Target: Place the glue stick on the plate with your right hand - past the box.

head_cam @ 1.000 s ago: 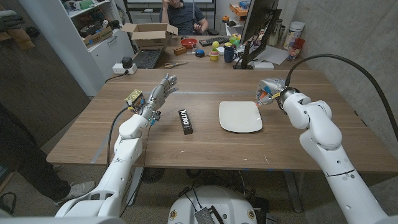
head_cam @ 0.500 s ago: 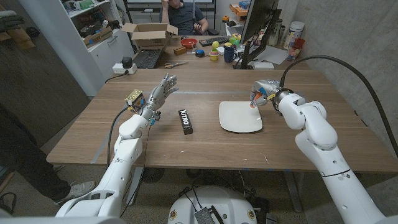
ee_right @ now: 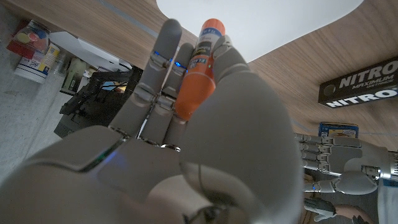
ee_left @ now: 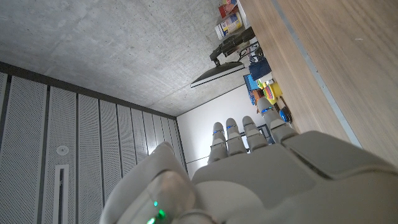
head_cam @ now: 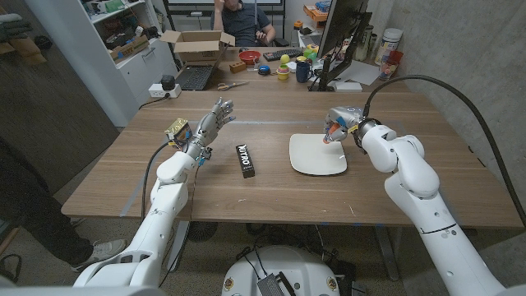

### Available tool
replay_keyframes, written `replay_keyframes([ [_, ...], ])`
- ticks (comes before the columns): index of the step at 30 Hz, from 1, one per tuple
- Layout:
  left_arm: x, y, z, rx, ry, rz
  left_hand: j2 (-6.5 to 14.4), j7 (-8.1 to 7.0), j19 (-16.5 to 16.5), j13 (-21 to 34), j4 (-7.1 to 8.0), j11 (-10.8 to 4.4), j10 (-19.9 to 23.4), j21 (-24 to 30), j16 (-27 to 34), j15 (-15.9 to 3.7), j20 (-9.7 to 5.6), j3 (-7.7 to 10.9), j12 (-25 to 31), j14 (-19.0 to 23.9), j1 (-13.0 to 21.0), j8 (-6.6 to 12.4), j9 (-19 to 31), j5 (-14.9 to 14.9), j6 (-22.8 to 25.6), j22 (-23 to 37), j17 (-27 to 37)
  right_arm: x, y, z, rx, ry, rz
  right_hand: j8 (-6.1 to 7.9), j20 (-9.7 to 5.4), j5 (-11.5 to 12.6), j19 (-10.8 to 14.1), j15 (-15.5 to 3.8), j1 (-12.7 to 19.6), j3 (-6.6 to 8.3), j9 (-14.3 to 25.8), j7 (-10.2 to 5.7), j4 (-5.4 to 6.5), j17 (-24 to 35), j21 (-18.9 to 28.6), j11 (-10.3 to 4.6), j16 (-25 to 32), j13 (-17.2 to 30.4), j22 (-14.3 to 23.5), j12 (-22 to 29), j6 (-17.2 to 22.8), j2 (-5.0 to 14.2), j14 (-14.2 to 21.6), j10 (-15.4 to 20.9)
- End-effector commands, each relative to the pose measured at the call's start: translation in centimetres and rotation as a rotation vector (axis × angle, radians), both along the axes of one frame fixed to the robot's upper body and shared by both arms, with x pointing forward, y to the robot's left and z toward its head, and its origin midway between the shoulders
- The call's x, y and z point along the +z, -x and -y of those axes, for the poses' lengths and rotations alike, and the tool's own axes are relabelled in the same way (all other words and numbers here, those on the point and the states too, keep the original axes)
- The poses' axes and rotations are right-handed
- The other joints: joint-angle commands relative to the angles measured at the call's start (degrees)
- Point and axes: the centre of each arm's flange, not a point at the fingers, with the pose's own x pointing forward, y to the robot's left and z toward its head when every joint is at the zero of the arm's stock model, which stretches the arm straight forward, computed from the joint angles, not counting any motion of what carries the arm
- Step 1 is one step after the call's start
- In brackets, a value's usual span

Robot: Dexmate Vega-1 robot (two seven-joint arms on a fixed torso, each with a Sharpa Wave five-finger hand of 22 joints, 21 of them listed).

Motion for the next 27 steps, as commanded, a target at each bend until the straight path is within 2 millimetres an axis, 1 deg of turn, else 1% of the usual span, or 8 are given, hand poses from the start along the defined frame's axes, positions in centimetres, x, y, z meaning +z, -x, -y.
replay_keyframes([
  [1,0.0,0.0,-0.1,-0.002,0.004,-0.001,0.15,0.13,0.25,0.22,-0.01,-0.02,0.01,-0.27,0.25,0.15,0.20,-0.37,0.21,-0.24,-0.36,-0.06,0.31,0.22,-0.17,0.25,0.20,-0.6,-0.3,-1.0,0.046,-0.016,-0.020,-0.42,-4.50,0.24,-0.42,-6.91,15.77,-0.03,0.31,0.05,0.10,0.14,0.56,0.25,0.15,0.19,0.07,-0.15,0.53,14.97,6.60,0.83],
  [9,0.0,-0.1,0.0,-0.001,0.002,-0.001,0.16,0.16,0.22,0.22,-0.02,0.03,-0.04,-0.32,0.25,0.18,0.22,-0.43,0.20,-0.25,-0.36,-0.05,0.31,0.25,-0.17,0.25,0.20,-1.1,-0.7,-1.7,0.060,-0.008,-0.039,-0.53,-4.49,0.23,-0.47,-6.95,15.79,-0.10,0.33,0.04,0.11,0.17,0.63,0.36,0.16,0.25,0.06,-0.26,0.61,14.97,6.67,0.84],
  [14,0.0,-0.2,-0.1,0.000,0.002,-0.005,0.17,0.13,0.23,0.22,-0.02,0.02,-0.11,-0.33,0.26,0.17,0.22,-0.47,0.17,-0.22,-0.35,-0.05,0.30,0.27,-0.18,0.25,0.20,-1.0,-0.9,-1.9,0.061,-0.003,-0.036,-0.62,-4.50,0.23,-0.50,-6.94,15.81,-0.13,0.36,0.03,0.11,0.17,0.67,0.11,0.14,0.29,0.06,-0.33,0.54,14.96,6.66,0.83],
  [20,0.0,-0.4,-0.2,0.003,0.006,-0.005,0.19,0.14,0.23,0.22,-0.02,-0.08,-0.05,-0.35,0.26,0.22,0.23,-0.51,0.20,-0.23,-0.35,-0.04,0.30,0.28,-0.18,0.25,0.20,-1.2,-1.4,-2.7,0.082,0.022,-0.055,-0.62,-4.50,0.23,-0.53,-6.94,15.84,-0.16,0.43,0.08,0.12,0.18,0.73,0.25,0.12,0.37,0.05,-0.37,0.73,14.99,6.66,0.93],
  [27,-0.2,-0.6,-0.3,0.004,0.007,-0.013,0.21,0.19,0.18,0.22,-0.02,-0.03,-0.07,-0.40,0.26,0.18,0.25,-0.57,0.20,-0.25,-0.35,-0.03,0.31,0.31,-0.15,0.26,0.20,-1.3,-1.6,-3.0,0.084,0.025,-0.059,-0.71,-4.50,0.23,-0.54,-6.93,15.87,-0.20,0.42,-0.02,0.13,0.19,0.81,0.33,0.10,0.46,0.04,-0.43,0.82,15.00,6.68,0.97],
])
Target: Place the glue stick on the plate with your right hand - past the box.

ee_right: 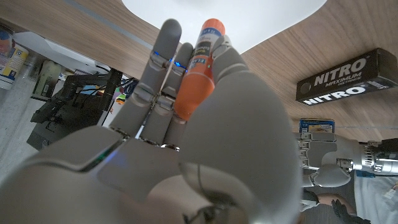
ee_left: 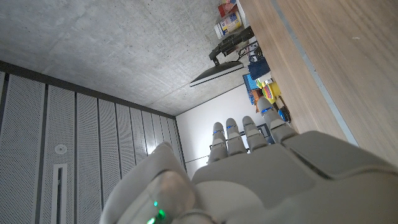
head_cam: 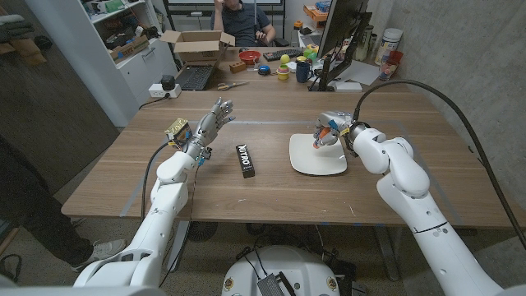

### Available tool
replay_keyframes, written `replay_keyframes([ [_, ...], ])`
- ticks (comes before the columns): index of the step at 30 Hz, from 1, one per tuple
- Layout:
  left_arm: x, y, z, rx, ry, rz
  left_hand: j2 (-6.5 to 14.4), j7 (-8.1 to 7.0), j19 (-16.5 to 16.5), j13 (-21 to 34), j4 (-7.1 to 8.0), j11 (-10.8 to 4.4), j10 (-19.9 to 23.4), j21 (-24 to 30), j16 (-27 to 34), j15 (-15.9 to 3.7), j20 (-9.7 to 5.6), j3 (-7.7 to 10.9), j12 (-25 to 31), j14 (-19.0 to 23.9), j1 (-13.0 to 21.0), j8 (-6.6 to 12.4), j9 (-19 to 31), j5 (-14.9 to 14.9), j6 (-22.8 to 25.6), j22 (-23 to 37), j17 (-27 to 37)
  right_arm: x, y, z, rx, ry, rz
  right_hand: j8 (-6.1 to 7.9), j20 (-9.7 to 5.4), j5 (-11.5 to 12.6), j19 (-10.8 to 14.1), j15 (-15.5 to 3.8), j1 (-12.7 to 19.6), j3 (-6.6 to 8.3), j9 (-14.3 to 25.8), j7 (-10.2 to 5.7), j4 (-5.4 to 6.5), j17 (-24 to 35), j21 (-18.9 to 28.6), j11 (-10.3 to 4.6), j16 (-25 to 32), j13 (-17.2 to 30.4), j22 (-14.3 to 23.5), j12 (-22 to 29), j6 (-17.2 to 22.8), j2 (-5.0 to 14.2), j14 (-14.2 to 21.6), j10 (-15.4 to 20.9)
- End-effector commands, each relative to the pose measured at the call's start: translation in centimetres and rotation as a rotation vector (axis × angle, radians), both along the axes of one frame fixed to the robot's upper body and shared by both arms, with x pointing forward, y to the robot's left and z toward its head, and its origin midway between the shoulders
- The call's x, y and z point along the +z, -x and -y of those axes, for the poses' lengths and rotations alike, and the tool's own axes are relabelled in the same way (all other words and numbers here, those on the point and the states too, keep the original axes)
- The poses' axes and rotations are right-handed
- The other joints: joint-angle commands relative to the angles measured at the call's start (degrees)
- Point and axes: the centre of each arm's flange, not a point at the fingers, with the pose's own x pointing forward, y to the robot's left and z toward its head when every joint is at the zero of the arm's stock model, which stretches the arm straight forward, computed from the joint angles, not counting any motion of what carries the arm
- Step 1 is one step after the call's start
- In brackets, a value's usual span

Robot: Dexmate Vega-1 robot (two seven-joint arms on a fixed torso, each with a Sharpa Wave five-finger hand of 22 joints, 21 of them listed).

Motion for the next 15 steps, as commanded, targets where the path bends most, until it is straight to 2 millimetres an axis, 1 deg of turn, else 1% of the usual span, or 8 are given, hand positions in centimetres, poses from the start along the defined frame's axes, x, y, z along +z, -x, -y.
replay_keyframes([
  [1,-0.14,-0.34,-0.19,0.002,0.003,-0.007,0.22,0.17,0.18,0.22,0.21,-0.02,-0.05,-0.19,0.25,0.17,0.25,-0.34,0.21,-0.26,-0.35,-0.03,0.30,0.31,-0.16,0.26,0.19,-0.24,-0.56,-0.92,0.020,0.017,-0.020,-0.11,-4.71,0.34,-0.34,-6.92,15.36,-0.12,0.16,-0.01,0.05,0.16,0.38,0.33,0.41,0.30,0.04,-0.02,0.82,14.50,6.69,0.93],
  [8,-0.12,-0.53,-0.29,0.000,0.005,-0.007,0.23,0.20,0.20,0.22,0.21,-0.01,-0.11,-0.21,0.26,0.17,0.26,-0.39,0.19,-0.27,-0.35,-0.04,0.30,0.33,-0.19,0.26,0.19,-0.41,-0.82,-1.77,0.026,0.058,-0.031,-0.22,-4.71,0.34,-0.39,-6.92,15.36,-0.18,0.18,0.03,0.07,0.17,0.43,0.39,0.42,0.26,0.03,-0.17,0.79,14.49,6.74,0.93],
  [11,-0.15,-0.62,-0.38,0.000,0.007,-0.008,0.24,0.16,0.20,0.22,0.21,0.01,-0.10,-0.21,0.25,0.16,0.27,-0.41,0.20,-0.28,-0.35,-0.03,0.30,0.34,-0.19,0.26,0.19,-0.39,-0.94,-1.82,0.025,0.063,-0.038,-0.25,-4.71,0.34,-0.40,-6.94,15.39,-0.20,0.23,0.11,0.06,0.18,0.47,0.22,0.42,0.31,0.02,-0.21,0.79,14.48,6.77,0.92],
  [15,-0.16,-0.68,-0.44,0.001,0.008,-0.009,0.25,0.17,0.22,0.22,0.21,-0.04,-0.08,-0.22,0.25,0.19,0.28,-0.44,0.21,-0.28,-0.34,-0.01,0.30,0.35,-0.13,0.26,0.19,-0.47,-1.07,-1.87,0.027,0.059,-0.039,-0.27,-4.70,0.34,-0.40,-6.94,15.41,-0.23,0.28,0.06,0.06,0.18,0.52,0.35,0.40,0.35,0.03,-0.21,0.84,14.48,6.77,1.06],
])
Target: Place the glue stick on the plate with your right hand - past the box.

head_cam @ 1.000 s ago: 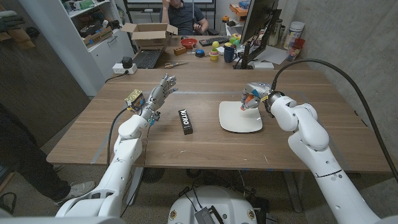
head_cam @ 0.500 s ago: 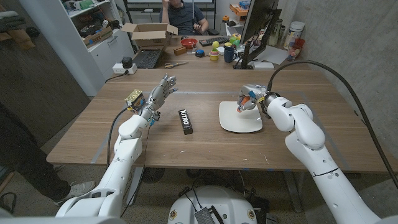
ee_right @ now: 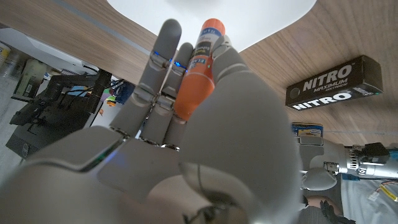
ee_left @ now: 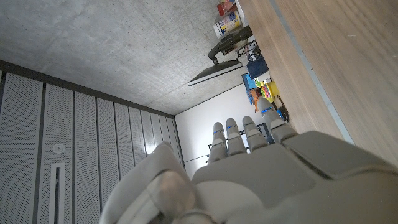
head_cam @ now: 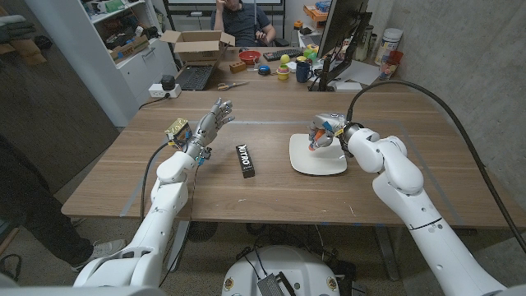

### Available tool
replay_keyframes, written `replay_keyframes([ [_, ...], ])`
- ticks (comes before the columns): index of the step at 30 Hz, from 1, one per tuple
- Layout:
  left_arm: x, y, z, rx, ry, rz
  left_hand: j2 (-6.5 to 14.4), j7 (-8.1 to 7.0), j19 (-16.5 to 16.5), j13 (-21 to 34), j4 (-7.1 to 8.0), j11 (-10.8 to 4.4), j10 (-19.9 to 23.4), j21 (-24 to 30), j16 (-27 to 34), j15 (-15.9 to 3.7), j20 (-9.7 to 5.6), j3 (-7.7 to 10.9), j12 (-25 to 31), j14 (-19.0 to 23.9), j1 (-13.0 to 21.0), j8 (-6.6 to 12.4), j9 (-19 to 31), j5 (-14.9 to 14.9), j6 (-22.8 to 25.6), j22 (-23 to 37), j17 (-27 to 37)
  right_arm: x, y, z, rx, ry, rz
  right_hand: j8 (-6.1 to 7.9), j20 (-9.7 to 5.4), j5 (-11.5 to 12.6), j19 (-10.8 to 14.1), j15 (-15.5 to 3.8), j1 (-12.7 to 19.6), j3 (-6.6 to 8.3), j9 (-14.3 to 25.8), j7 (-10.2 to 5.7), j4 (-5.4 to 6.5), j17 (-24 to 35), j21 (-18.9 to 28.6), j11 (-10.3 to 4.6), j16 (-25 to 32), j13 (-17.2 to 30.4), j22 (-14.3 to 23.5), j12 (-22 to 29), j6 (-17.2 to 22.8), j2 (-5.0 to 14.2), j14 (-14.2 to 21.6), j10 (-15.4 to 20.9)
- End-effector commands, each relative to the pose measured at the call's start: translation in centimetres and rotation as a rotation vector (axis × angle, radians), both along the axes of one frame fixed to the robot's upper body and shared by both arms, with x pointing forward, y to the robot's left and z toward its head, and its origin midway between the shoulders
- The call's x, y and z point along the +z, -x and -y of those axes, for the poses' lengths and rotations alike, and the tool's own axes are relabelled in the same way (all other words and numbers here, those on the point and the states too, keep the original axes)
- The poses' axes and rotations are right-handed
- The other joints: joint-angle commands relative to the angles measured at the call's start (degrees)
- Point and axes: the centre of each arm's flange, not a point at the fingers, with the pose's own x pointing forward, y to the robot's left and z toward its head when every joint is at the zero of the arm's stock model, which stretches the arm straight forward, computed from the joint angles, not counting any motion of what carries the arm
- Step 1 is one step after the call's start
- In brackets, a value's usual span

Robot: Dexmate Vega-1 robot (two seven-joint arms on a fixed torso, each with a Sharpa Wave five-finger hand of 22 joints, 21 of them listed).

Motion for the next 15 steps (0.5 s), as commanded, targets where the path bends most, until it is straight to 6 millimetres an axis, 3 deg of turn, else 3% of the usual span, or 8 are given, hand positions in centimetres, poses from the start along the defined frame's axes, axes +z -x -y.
replay_keyframes([
  [1,-0.1,-0.3,-0.2,-0.001,0.004,-0.003,0.25,0.16,0.24,0.22,0.21,0.03,-0.13,-0.04,0.25,0.18,0.25,-0.45,0.19,-0.29,-0.34,-0.01,0.31,0.36,-0.14,0.26,0.19,-0.2,-0.5,-0.7,0.007,0.025,-0.020,-0.07,-4.49,0.35,-0.16,-6.94,15.44,-0.22,0.29,-0.09,0.04,0.23,0.54,0.31,0.22,0.26,0.03,-0.03,0.65,14.48,6.77,1.09],
  [15,-0.3,-0.5,-0.4,0.000,0.010,-0.009,0.29,0.17,0.28,0.22,0.21,0.01,-0.08,-0.07,0.27,0.13,0.21,-0.54,0.21,-0.26,-0.33,-0.02,0.30,0.39,-0.19,0.27,0.19,-0.6,-1.8,-1.1,-0.016,0.073,-0.055,-0.20,-4.50,0.34,-0.22,-6.92,15.46,-0.28,0.33,-0.01,0.08,0.26,0.66,0.19,0.22,0.39,0.00,-0.19,0.80,14.55,6.84,1.14],
])
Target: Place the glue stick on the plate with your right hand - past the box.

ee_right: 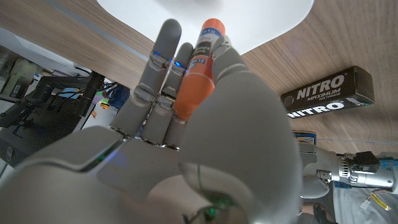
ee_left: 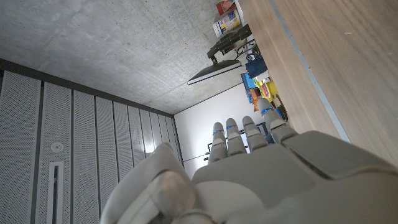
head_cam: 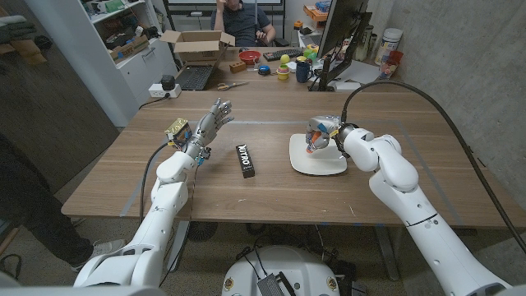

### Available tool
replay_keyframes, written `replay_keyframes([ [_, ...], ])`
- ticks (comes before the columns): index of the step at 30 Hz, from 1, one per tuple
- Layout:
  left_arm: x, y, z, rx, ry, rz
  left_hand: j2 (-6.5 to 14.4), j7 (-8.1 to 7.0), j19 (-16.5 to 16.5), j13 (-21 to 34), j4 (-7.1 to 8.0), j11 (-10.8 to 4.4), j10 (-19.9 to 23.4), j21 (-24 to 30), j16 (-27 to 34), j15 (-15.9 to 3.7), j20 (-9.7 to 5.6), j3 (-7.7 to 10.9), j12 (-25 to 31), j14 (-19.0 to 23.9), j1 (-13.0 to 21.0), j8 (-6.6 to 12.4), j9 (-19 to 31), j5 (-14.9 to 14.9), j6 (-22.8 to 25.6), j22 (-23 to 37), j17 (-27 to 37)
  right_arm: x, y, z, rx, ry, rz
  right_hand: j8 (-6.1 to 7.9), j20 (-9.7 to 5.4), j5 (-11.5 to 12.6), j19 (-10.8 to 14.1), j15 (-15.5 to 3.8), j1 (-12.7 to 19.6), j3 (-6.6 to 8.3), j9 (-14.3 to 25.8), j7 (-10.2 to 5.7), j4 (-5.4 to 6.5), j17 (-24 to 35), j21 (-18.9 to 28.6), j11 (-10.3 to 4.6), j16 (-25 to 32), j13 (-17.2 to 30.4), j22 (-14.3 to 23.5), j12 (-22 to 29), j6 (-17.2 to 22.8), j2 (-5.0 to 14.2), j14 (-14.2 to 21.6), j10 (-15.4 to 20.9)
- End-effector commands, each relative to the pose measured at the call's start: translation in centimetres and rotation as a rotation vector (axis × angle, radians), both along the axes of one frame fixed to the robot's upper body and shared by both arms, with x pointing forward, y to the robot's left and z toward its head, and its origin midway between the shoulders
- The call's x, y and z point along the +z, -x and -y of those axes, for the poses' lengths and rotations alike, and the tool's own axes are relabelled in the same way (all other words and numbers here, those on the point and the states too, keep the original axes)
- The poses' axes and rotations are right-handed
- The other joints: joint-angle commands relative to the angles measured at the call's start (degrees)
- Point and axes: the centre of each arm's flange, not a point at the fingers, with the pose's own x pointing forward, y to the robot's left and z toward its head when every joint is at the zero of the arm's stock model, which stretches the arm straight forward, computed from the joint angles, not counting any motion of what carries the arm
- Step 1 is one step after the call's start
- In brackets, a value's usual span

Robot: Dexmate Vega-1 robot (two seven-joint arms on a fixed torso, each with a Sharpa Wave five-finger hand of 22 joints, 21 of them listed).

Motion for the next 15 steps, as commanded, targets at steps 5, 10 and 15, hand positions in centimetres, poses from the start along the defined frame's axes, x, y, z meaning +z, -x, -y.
replay_keyframes([
  [5,-0.15,-0.21,-0.19,0.003,0.006,-0.004,0.07,0.18,0.25,0.22,-0.05,-0.07,-0.10,-0.10,0.27,0.19,0.25,-0.33,0.21,-0.26,-0.09,-0.03,0.30,0.41,-0.21,0.26,0.19,-0.41,-1.37,-0.49,-0.023,0.042,-0.033,-0.25,-4.51,0.34,-0.24,-6.91,15.51,-0.22,0.17,-0.20,-0.01,0.23,0.23,0.35,0.27,0.24,-0.01,-0.24,0.75,14.53,6.83,1.01],
  [10,-0.13,-0.22,-0.25,0.006,0.003,-0.005,0.08,0.18,0.26,0.22,-0.05,-0.07,-0.11,-0.12,0.26,0.20,0.28,-0.37,0.21,-0.28,-0.09,-0.04,0.30,0.42,-0.25,0.27,0.19,-0.52,-1.59,-0.56,-0.023,0.047,-0.045,-0.30,-4.50,0.34,-0.25,-6.89,15.49,-0.24,0.21,-0.21,0.02,0.24,0.27,0.37,0.27,0.31,-0.01,-0.25,0.72,14.55,6.85,1.07],
  [15,-0.16,-0.24,-0.22,0.007,0.002,-0.006,0.08,0.17,0.25,0.22,-0.05,0.02,-0.12,-0.13,0.26,0.20,0.29,-0.40,0.21,-0.29,-0.08,-0.03,0.30,0.44,-0.24,0.27,0.19,-0.61,-1.78,-0.62,-0.026,0.060,-0.052,-0.34,-4.50,0.34,-0.26,-6.91,15.50,-0.27,0.21,-0.19,0.03,0.26,0.32,0.34,0.30,0.33,-0.02,-0.31,0.76,14.55,6.93,1.12],
])
